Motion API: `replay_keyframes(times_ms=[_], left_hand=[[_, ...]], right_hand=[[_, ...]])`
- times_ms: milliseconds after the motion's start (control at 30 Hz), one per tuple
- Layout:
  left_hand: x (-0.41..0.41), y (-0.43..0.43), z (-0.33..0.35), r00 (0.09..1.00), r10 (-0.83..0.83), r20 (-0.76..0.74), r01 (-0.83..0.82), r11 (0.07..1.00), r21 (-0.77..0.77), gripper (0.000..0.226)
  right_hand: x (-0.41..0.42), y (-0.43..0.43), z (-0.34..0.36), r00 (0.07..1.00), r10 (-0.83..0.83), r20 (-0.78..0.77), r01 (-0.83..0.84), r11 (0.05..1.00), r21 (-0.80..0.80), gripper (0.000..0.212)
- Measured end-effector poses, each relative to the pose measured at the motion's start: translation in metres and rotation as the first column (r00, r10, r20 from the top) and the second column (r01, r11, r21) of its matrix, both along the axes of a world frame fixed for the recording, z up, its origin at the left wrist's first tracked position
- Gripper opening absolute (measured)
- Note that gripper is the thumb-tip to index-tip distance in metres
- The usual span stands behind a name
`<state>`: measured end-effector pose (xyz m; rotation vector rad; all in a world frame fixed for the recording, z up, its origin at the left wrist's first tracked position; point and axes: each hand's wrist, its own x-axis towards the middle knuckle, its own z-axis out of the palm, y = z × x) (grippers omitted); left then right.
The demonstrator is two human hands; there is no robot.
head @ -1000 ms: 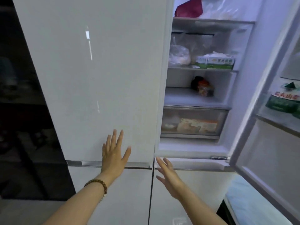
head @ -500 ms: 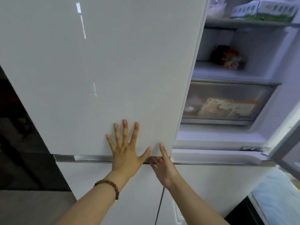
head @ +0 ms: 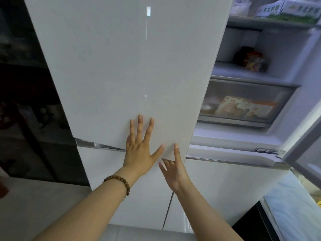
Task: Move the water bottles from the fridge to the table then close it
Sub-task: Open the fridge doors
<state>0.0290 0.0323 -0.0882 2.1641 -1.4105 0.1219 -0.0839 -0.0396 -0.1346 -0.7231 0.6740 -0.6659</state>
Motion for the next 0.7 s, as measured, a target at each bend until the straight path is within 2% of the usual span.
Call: replay_keyframes(times_ms=[67, 133, 233, 300, 367, 433, 500, 600, 700], left_hand=[[-0.012, 0.02, 0.0, 0.999, -0.001, -0.048, -0.001, 0.999, -0.033, 0.084], [-0.028, 0.043, 0.004, 0.991, -0.003, -0.134, -0.011, 0.994, -0.105, 0.083], [-0.057, 0.079, 0.018, 0.963, -0.007, -0.268, -0.056, 0.972, -0.23, 0.084], [-0.077, 0.102, 0.033, 0.958, -0.023, -0.286, -0.067, 0.951, -0.301, 0.083], [-0.095, 0.122, 0.052, 0.965, -0.04, -0.258, -0.057, 0.932, -0.359, 0.08], [-0.109, 0.139, 0.071, 0.97, -0.042, -0.239, -0.062, 0.908, -0.414, 0.083], [-0.12, 0.155, 0.092, 0.967, -0.02, -0.252, -0.1, 0.885, -0.454, 0.088], [-0.128, 0.179, 0.121, 0.961, 0.027, -0.275, -0.172, 0.837, -0.52, 0.092], [-0.129, 0.205, 0.146, 0.961, 0.057, -0.271, -0.21, 0.788, -0.578, 0.093]], right_hand=[[-0.018, 0.024, -0.002, 0.998, 0.058, -0.003, -0.057, 0.998, 0.033, 0.082], [-0.043, 0.052, -0.004, 0.981, 0.189, -0.045, -0.186, 0.981, 0.047, 0.062], [-0.092, 0.086, -0.004, 0.864, 0.392, -0.318, -0.397, 0.916, 0.05, 0.039], [-0.122, 0.092, 0.003, 0.783, 0.369, -0.501, -0.416, 0.909, 0.019, 0.027], [-0.139, 0.09, 0.025, 0.811, 0.244, -0.532, -0.349, 0.931, -0.105, 0.028], [-0.139, 0.09, 0.062, 0.898, 0.096, -0.43, -0.219, 0.944, -0.247, 0.04], [-0.129, 0.096, 0.106, 0.955, 0.029, -0.294, -0.138, 0.924, -0.357, 0.053], [-0.11, 0.126, 0.166, 0.96, 0.086, -0.265, -0.218, 0.827, -0.519, 0.066], [-0.097, 0.17, 0.196, 0.939, 0.199, -0.282, -0.335, 0.721, -0.606, 0.071]])
